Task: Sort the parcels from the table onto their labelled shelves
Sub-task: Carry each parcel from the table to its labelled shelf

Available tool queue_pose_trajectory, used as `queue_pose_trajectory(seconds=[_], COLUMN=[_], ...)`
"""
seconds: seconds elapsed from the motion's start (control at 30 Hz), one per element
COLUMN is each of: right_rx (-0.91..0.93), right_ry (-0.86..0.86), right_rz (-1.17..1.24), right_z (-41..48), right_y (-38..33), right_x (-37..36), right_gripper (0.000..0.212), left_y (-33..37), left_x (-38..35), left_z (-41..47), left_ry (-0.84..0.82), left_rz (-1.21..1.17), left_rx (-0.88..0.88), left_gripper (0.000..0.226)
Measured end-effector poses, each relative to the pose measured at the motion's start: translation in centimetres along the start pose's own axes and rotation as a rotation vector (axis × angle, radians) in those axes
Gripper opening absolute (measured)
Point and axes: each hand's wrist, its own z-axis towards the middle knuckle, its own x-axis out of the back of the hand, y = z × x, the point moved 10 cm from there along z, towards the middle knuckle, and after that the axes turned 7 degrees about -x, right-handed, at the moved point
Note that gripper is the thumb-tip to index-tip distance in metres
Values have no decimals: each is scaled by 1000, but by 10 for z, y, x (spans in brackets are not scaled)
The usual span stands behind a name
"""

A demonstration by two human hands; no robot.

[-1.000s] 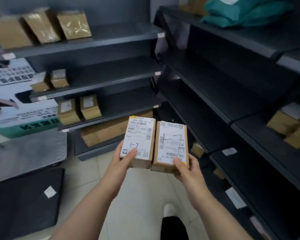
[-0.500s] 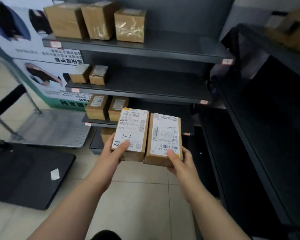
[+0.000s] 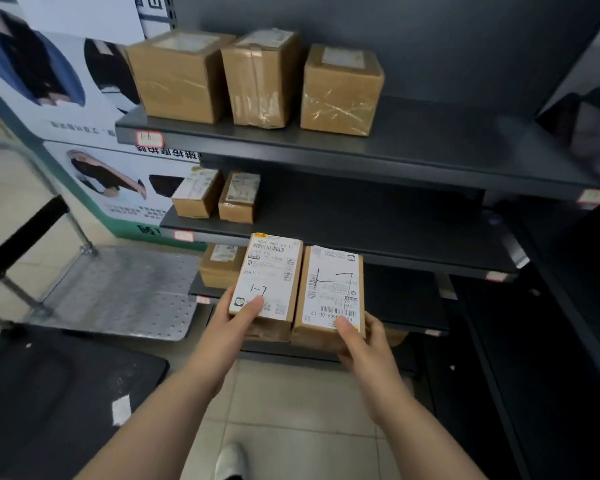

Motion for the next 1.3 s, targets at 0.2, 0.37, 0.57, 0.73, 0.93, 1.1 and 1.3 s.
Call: queue_pose_trajectory(seconds=[0.2,0.37,0.57,0.73,0.93,1.1,1.3], right_rx=[-35,-54,-93,-101,-52,22,325], right_ry=[75,115,70,13,-41,22,56], right_rz=[12,-15,-68,-196,-330,-297,-705], right_z=[50,86,140,181,220,228,202], right_y=[-22,-35,-57,-72,-76,-88,-103], right_x=[-43,-49,-48,-46,-47,-37,-36], right_gripper=[56,66,61,53,54,60,62], left_y=[24,22,15,17,18,24,55], left_x=[12,7,-9,-27,-30,-28,-40], left_z=[88,127,170,198,220,225,188], left_ry=[-111,-95,-91,-83,-43,-51,-77], left_rz=[118,136,145,176,264,322,1156], left_rx=[4,49,73,85,-13,-107,-668], left_gripper=[36,42,38,33,38,56,63])
